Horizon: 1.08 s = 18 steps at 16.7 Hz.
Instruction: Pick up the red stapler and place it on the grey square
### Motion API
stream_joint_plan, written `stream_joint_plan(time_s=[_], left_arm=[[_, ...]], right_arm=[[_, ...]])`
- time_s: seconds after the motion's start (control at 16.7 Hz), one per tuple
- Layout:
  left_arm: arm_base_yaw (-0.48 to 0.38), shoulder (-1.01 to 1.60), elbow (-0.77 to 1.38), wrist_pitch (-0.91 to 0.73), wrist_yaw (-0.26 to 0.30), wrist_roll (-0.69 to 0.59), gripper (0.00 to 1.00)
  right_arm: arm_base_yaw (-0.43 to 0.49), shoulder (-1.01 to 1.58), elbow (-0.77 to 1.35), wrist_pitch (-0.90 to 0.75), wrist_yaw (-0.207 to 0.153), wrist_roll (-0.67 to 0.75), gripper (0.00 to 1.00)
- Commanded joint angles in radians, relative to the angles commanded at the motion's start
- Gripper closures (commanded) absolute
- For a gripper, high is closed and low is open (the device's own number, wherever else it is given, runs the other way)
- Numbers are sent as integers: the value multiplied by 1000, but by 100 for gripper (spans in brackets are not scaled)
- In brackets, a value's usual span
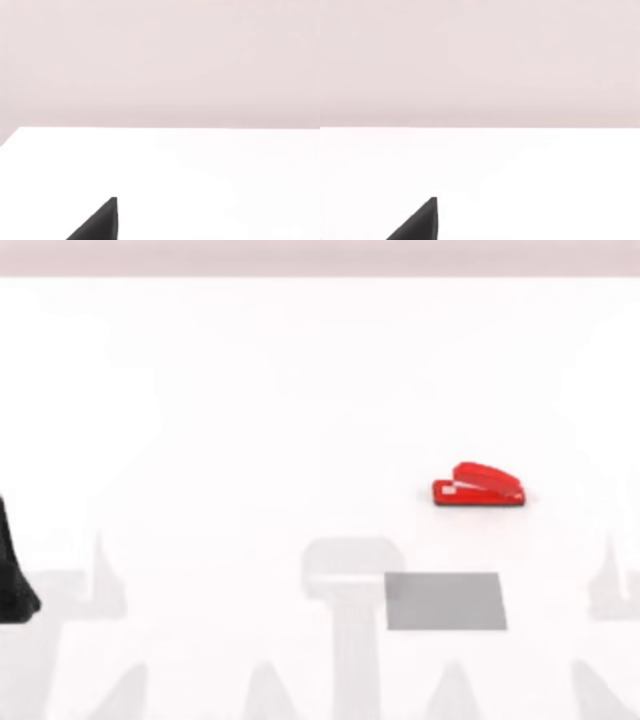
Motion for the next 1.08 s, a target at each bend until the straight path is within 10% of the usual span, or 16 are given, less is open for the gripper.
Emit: stream_joint_plan(time_s=[0.48,1.08], left_arm=[[0,0,0,0,0,0,0],[0,0,0,0,0,0,0]], right_arm=[[53,210,212,-161,-5,-125,0],[234,1268,1177,-810,6,-613,0]])
